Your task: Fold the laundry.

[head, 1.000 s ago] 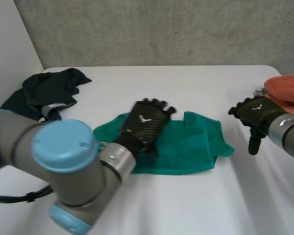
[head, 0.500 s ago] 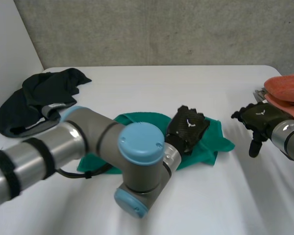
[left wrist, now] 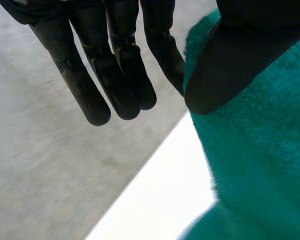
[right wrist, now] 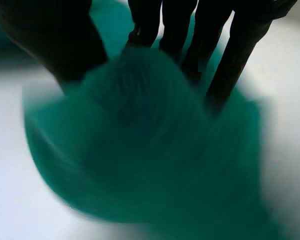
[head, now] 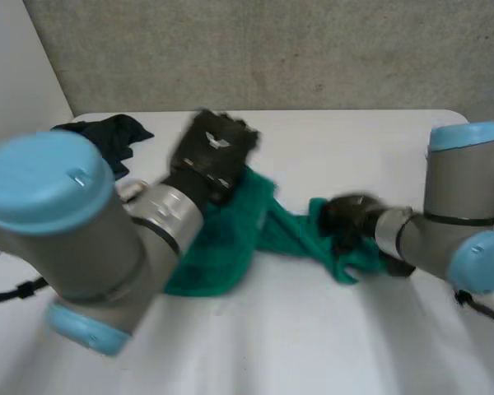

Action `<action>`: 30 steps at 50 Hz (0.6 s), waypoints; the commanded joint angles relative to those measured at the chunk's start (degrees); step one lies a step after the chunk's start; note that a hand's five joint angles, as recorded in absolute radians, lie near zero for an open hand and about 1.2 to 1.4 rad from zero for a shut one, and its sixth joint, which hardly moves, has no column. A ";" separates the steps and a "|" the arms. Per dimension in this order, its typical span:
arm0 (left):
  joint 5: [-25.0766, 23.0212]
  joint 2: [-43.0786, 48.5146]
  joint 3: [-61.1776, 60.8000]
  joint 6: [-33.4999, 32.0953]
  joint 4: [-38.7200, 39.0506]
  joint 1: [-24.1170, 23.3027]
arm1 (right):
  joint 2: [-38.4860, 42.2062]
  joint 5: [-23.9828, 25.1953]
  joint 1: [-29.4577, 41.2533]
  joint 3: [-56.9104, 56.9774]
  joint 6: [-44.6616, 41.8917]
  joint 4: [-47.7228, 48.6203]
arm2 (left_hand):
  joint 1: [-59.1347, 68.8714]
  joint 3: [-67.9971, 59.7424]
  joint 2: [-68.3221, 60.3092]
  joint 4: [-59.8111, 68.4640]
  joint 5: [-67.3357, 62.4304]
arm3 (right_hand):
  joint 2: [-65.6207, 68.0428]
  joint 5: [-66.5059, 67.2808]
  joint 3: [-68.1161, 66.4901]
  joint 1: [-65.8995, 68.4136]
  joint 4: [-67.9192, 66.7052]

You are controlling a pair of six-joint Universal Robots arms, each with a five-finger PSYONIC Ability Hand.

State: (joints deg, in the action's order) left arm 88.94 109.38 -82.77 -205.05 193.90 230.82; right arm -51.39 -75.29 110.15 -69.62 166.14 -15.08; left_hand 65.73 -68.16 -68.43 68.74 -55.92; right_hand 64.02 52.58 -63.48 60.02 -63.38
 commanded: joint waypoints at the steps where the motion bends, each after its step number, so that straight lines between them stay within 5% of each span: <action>1: -5.51 -0.75 7.42 0.09 2.35 14.20 | -2.48 -15.59 1.90 13.88 -15.21 12.17 | 14.27 -11.84 -11.57 11.26 -14.08 | 15.98 17.42 -16.52 19.98 -16.62; 8: -9.84 -0.13 22.54 1.05 11.30 18.96 | -5.04 -16.64 4.02 28.37 -17.95 23.05 | 14.27 -11.84 -11.57 11.26 -14.08 | 15.98 17.42 -16.52 19.98 -16.62; 15: -9.83 -1.01 24.41 4.48 16.86 20.81 | -6.09 -18.49 4.10 35.08 -18.48 20.27 | 14.27 -11.84 -11.57 11.26 -14.08 | 15.98 17.42 -16.52 19.98 -16.62; 30: -11.85 -16.38 -5.46 7.12 15.54 20.99 | -6.00 -17.70 3.58 25.86 -18.40 1.81 | 14.27 -11.84 -11.57 11.26 -14.08 | 15.98 17.42 -16.52 19.98 -16.62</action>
State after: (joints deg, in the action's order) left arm 78.34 100.62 -77.10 -197.89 209.07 252.27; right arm -56.94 -93.10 114.13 -38.75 147.67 -6.79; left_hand 65.73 -68.37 -68.59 68.78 -55.92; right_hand 65.70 56.36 -67.88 61.47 -68.50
